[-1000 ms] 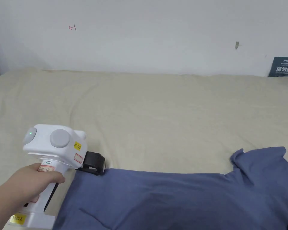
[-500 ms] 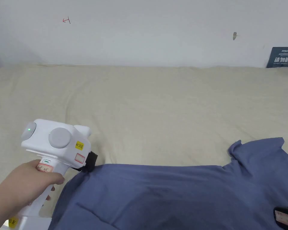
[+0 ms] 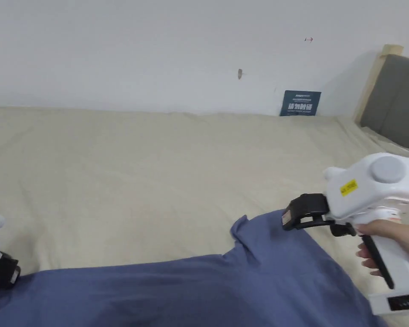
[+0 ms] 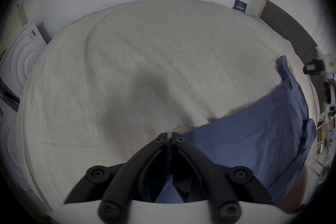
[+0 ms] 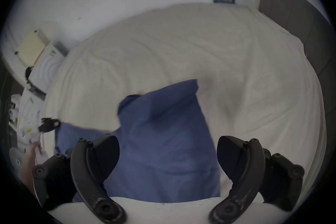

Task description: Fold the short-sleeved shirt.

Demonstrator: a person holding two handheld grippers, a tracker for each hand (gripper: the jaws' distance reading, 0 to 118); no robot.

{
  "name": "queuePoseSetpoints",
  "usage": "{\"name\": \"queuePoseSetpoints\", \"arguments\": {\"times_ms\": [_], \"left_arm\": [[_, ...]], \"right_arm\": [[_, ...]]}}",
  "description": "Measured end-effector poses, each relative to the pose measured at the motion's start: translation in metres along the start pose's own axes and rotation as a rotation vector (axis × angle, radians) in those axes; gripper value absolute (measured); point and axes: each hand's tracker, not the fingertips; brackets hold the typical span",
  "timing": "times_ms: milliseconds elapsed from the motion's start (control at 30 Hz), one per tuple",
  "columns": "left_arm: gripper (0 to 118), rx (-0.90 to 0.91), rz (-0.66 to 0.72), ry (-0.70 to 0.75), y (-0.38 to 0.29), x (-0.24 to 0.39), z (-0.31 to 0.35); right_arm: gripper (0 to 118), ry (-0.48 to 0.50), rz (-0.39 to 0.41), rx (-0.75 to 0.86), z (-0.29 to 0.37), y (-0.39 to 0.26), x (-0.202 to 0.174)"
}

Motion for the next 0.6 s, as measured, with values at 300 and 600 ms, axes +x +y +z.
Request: {"name": "queuePoseSetpoints", "arguments": {"times_ms": [300,600], "left_arm": [[4,-0.001,0.007,-0.018,-0.002,-0.006,-0.002],[4,0.013,0.018,-0.017,-0.010,-0.006,0.006]], "right_arm": [[51,-0.082,0.031,-0.133,-0.067,0.009,-0.011],[0,-0.072,0.162,0.042,-0.011,-0.011,-0.014]]}}
